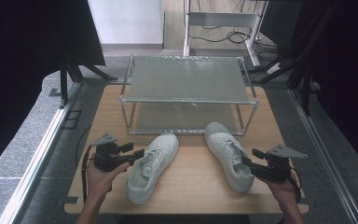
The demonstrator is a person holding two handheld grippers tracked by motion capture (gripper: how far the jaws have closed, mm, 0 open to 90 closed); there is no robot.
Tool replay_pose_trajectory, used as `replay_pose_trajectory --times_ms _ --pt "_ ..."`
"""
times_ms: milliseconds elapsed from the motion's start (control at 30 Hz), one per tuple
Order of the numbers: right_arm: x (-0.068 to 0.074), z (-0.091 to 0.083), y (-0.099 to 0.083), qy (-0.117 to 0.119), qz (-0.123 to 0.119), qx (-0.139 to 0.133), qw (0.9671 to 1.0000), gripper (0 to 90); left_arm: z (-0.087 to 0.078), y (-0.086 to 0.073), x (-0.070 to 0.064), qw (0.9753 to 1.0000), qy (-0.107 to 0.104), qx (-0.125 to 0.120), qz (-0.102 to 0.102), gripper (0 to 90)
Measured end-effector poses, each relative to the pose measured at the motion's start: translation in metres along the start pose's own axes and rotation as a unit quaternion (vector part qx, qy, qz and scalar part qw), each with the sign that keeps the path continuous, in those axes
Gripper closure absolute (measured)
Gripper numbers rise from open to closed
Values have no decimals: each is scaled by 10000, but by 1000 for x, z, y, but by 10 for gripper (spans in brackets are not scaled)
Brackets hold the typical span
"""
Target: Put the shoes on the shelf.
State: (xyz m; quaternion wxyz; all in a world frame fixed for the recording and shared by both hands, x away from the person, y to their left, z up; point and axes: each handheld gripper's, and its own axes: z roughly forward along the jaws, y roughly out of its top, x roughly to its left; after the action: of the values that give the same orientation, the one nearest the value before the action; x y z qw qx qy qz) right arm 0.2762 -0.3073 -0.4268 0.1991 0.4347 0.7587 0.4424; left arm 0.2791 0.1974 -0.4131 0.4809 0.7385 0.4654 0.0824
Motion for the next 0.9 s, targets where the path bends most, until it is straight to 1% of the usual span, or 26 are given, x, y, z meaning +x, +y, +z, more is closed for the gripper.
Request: replay_pose_trajectory --times_ms 33,200,233,300,333,367,400,433,500,533,600,667,800,833,900 --pt "-1 0 0 0 -6 17 10000 427 0 1 0 10000 25 24 61 390" --pt "-2 5 2 6 2 126 9999 415 4 3 0 9995 98 203 238 390" --pt "-2 5 2 1 -13 114 9999 415 6 2 -1 9991 139 298 285 391" --pt "-2 7 5 27 -34 132 9999 413 13 -1 -2 9979 196 472 393 396" --pt "-3 8 7 24 -14 138 9999 411 18 -2 -3 9969 204 591 467 411" --pt "-4 10 9 27 12 158 9999 409 20 -2 -3 9963 227 654 519 414" --pt "-5 12 10 32 26 180 9998 409 23 -3 -4 9957 272 697 542 418" --pt "-6 13 12 37 42 202 9998 409 27 -3 -4 9947 330 789 578 419" --pt "-5 18 15 61 16 285 9996 413 30 -2 -4 9935 397 872 615 421" --pt "-5 19 16 58 -14 307 9995 414 32 -2 -4 9923 476 939 654 421" --pt "-4 23 17 1 -51 379 9993 422 34 -3 -4 9909 574 1018 675 436" --pt "-3 27 17 -77 -172 480 9987 433 35 -4 -4 9895 656 1080 707 443" --pt "-4 38 17 -57 -356 733 9967 456 42 -5 -2 9863 692 1312 723 443" --pt "-5 41 18 -110 -411 804 9959 466 44 -5 -1 9858 695 1350 710 441" --pt "-7 48 19 -220 -477 925 9943 484 46 -4 0 9861 662 1374 660 441"
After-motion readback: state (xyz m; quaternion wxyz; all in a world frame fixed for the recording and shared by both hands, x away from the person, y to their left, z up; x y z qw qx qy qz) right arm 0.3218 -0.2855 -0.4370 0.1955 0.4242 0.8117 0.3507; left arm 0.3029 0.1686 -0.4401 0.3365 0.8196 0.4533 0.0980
